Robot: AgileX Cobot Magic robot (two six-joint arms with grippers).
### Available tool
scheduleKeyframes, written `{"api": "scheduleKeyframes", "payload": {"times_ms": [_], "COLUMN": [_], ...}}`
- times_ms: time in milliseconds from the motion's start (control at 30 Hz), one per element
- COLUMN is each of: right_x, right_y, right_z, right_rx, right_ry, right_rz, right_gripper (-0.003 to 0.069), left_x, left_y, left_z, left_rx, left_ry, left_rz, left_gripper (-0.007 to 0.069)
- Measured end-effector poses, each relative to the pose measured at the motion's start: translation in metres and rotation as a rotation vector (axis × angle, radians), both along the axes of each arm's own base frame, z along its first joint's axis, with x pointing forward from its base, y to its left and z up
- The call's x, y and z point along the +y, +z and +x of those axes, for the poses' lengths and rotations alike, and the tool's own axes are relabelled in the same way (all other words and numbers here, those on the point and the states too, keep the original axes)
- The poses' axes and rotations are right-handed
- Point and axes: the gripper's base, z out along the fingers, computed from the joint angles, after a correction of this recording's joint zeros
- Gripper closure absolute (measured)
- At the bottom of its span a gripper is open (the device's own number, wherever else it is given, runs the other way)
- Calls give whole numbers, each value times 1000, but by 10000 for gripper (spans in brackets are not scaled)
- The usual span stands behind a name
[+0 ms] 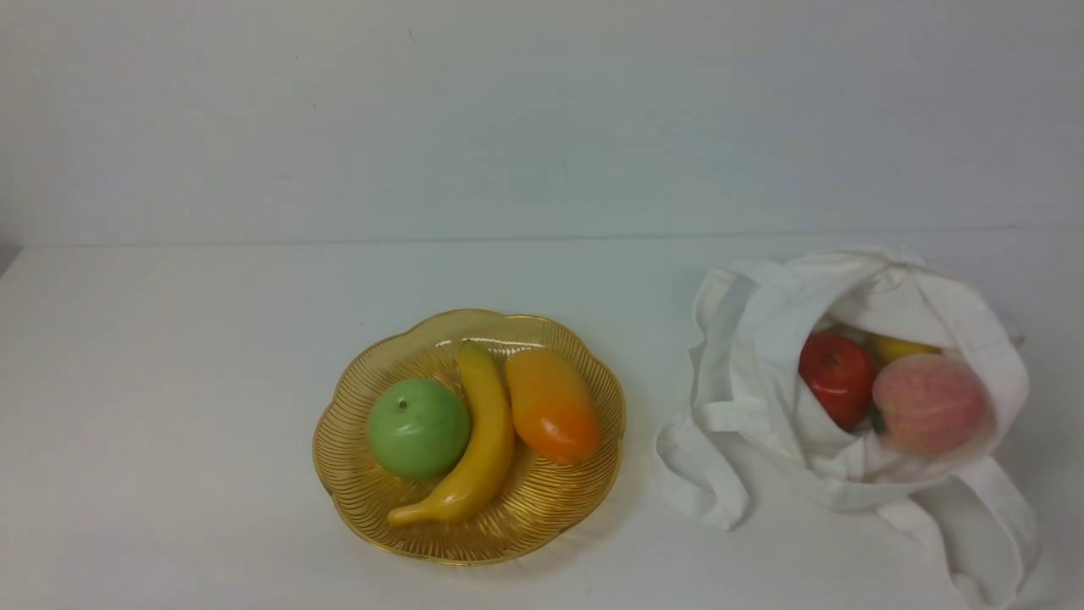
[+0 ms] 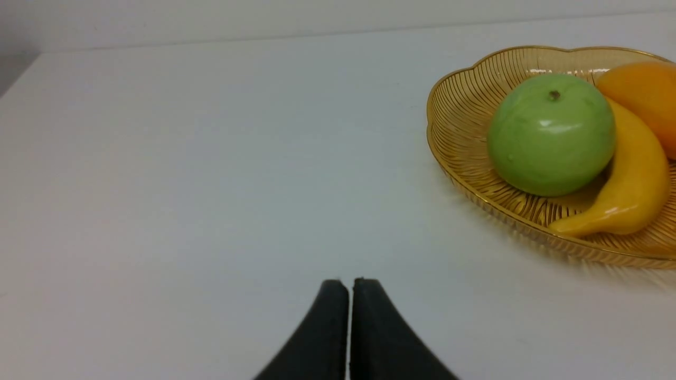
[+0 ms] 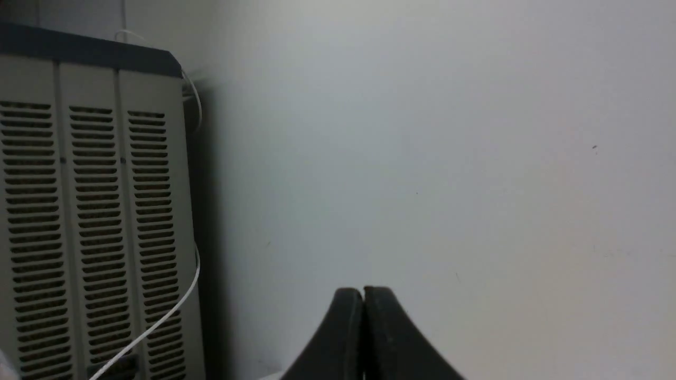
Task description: Take the fruit out of the cloth bag on the white table and place them on a plate.
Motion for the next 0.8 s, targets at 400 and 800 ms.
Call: {"api": "scheduleKeyframes", "payload": {"times_ms": [400, 800], "right_x": [-7, -14], "right_y": [-10, -35], "right_z": [10, 15], "right_rx": [152, 278], "right_ry": [-106, -348], "right_rz": [6, -288], "right_gripper": [671, 673], "left_x": [0, 0], "left_y": [0, 0], "left_z": [0, 0], "left_rx": [0, 0], "left_ry": [0, 0], "left_rz": [0, 0], "left_gripper": [632, 632]}}
